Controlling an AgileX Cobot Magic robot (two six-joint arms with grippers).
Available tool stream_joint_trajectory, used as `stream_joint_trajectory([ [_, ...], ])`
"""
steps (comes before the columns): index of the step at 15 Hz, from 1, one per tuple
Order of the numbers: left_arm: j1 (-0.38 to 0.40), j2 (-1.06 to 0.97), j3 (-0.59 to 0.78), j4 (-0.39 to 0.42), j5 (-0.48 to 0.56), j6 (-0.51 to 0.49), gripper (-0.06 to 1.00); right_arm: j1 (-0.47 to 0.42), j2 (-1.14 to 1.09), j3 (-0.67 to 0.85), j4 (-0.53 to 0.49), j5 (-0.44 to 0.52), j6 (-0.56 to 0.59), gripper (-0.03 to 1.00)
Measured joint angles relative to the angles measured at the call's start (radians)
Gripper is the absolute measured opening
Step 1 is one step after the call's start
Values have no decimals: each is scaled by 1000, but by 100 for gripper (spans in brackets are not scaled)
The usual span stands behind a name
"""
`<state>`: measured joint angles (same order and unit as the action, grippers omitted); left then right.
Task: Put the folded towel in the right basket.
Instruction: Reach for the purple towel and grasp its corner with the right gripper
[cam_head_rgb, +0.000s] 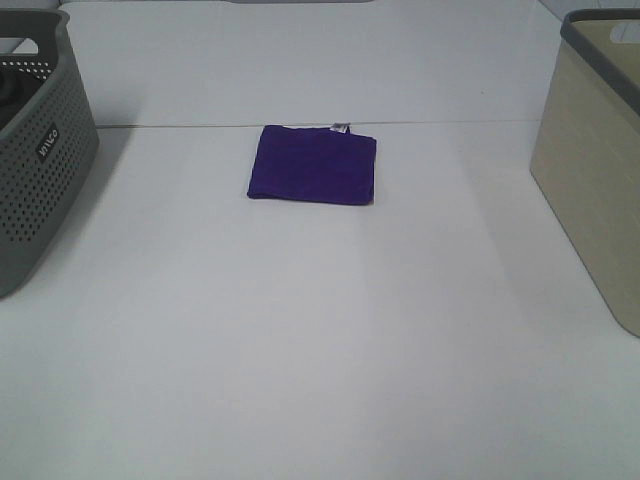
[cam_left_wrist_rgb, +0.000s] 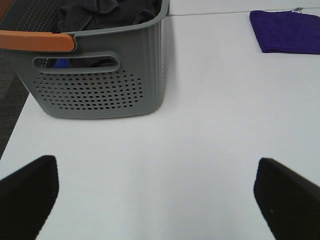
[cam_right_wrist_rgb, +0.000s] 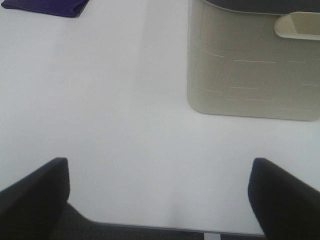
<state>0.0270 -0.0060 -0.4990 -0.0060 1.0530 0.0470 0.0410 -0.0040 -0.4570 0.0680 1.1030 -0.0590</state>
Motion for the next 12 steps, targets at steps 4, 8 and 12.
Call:
stream_joint_trajectory([
  [4,0,0,0,0,0,0,99,0,0,0,0,0,0,93],
  [8,0,0,0,0,0,0,99,0,0,0,0,0,0,93],
  [12,0,0,0,0,0,0,99,0,0,0,0,0,0,93],
])
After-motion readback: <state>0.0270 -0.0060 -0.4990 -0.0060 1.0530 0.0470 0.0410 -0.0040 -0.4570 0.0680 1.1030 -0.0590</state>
